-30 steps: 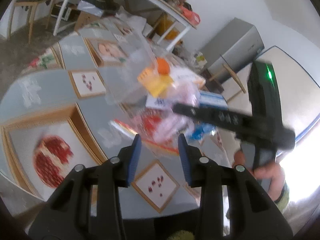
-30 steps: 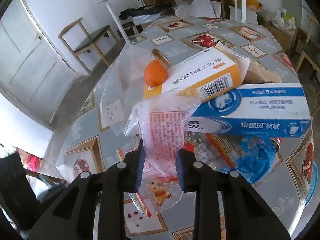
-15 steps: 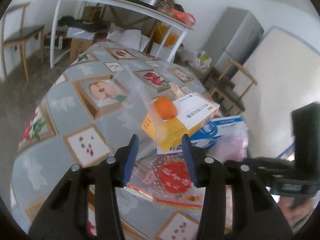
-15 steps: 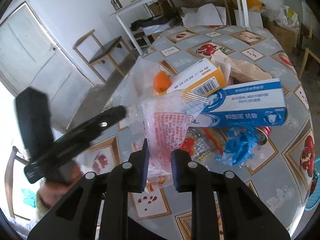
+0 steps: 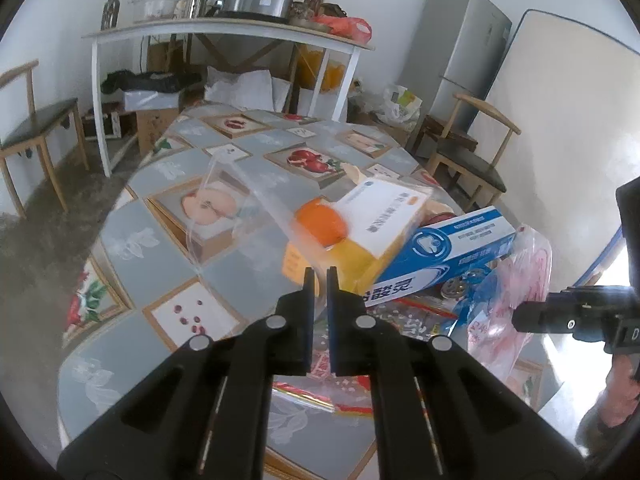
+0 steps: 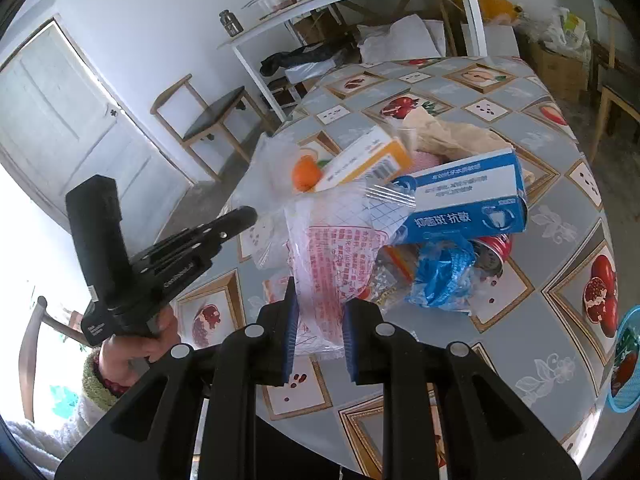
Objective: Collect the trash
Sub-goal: 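Grasp the clear plastic box with the left tool while the right tool grasps the printed plastic bag, then carry the box and bag to the blue wastebasket and release both, then return both tools to the table above the remaining trash, then grasp the red-printed clear bag with the left tool while the right tool grasps the blue wrapper, then carry the red-printed bag and blue wrapper to the wastebasket and release both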
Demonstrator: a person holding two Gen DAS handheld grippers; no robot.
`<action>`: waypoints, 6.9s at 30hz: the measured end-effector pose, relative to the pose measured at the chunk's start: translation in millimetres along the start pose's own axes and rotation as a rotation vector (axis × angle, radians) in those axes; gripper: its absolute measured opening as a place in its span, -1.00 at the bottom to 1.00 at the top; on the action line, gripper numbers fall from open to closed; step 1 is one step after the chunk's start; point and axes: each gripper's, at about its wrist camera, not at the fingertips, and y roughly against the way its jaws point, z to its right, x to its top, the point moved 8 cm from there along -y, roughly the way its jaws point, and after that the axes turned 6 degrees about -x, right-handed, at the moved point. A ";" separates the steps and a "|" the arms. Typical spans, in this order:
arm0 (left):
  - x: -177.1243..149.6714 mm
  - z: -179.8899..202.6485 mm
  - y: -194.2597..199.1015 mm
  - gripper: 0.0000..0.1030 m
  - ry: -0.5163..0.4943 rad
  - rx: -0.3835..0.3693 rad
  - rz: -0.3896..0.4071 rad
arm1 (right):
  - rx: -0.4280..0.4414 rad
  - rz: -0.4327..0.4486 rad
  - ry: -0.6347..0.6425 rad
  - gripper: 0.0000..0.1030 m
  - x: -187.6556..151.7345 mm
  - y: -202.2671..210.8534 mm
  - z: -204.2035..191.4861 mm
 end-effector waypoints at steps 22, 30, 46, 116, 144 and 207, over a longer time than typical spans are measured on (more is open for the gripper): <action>9.8 40.7 76.8 -0.92 -0.054 0.029 0.099 | 0.038 0.090 -0.060 -0.62 -6.0 33.4 23.6; 18.0 128.4 77.0 -0.92 -0.168 -0.065 0.099 | 0.062 0.190 -0.168 -0.62 -10.2 76.6 76.0; 18.1 449.6 -46.2 -0.92 -0.490 -0.554 -0.135 | -0.242 0.428 -0.808 -0.62 -163.8 204.5 367.7; -60.9 165.5 31.8 0.56 -0.201 -0.010 -0.050 | 0.010 0.171 -0.358 0.24 -40.4 108.7 240.2; -92.9 104.9 -38.1 -0.87 -0.572 0.299 -0.283 | 0.081 -0.054 -0.144 0.24 -28.3 38.1 107.6; -63.3 147.8 65.4 -0.98 -0.072 -0.082 -0.031 | 0.128 -0.027 -0.226 -0.71 -21.6 22.8 99.5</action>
